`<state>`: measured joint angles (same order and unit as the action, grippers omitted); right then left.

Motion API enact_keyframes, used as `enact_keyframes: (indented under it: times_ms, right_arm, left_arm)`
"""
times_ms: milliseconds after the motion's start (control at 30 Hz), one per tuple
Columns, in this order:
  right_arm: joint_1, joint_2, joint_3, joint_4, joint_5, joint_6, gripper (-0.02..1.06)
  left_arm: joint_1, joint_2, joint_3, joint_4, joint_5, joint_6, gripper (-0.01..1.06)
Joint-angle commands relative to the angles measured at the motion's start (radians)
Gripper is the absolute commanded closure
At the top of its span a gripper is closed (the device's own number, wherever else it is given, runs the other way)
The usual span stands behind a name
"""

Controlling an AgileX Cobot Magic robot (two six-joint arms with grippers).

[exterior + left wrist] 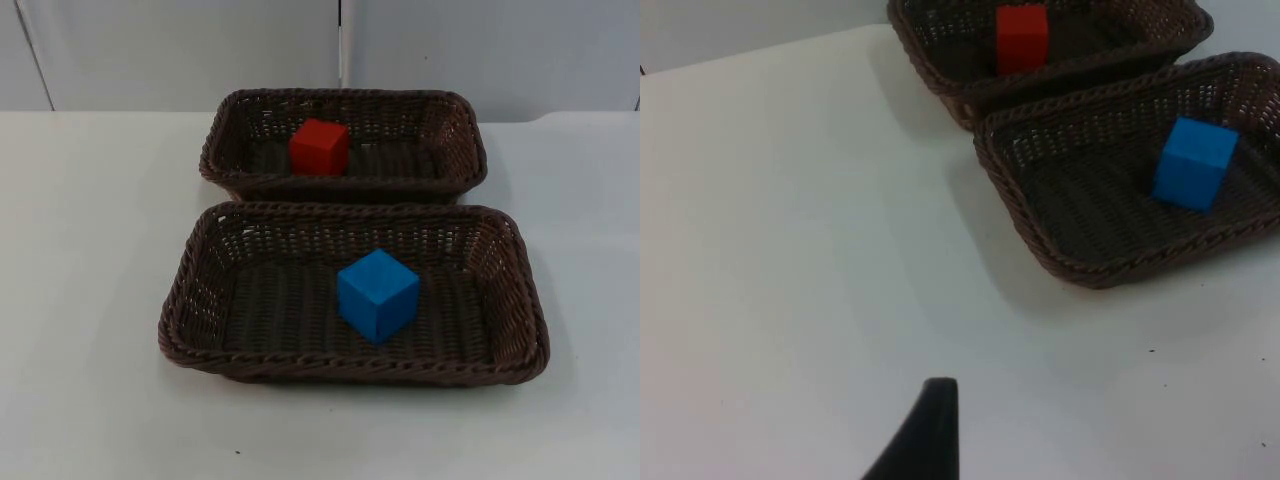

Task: Pick up one cube with the left hand and place it into the upper basket. Pick up one cube with the right hand and place it into the lower basket.

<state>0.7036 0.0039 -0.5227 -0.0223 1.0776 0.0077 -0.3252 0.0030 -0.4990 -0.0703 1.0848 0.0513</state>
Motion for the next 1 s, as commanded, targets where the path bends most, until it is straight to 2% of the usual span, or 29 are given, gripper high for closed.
enact_keyframes:
  times_ms: [0,533,600,633,667,733,767,967]
  right_arm:
    - [0.006,-0.004,0.007,-0.005,0.001,0.000,0.33]
    - [0.006,-0.004,0.007,0.000,0.001,0.000,0.32]
    - [0.006,-0.004,0.007,0.000,0.001,0.000,0.26]
    - [0.006,-0.004,0.007,0.000,0.001,0.000,0.19]
    - [0.006,-0.004,0.007,0.000,0.001,0.000,0.19]
    - [0.006,-0.004,0.007,0.000,0.001,0.000,0.02]
    - [0.006,-0.004,0.007,0.000,0.001,0.000,-0.01]
    - [0.006,-0.004,0.007,0.000,0.001,0.000,-0.01]
  left_arm:
    - [0.001,-0.003,0.005,0.004,-0.010,-0.005,0.10]
    - [0.001,-0.003,0.005,0.004,-0.010,-0.005,0.09]
    - [0.001,-0.003,0.005,0.004,-0.010,-0.005,0.02]
    - [0.001,-0.003,0.005,0.004,-0.010,-0.005,0.00]
    - [0.001,-0.003,0.005,0.004,-0.010,-0.005,0.00]
    - [0.001,-0.003,0.005,0.004,-0.010,-0.005,0.00]
    - [0.001,-0.003,0.005,0.004,-0.010,-0.005,0.00]
    - [0.001,-0.003,0.005,0.004,-0.010,-0.007,0.00]
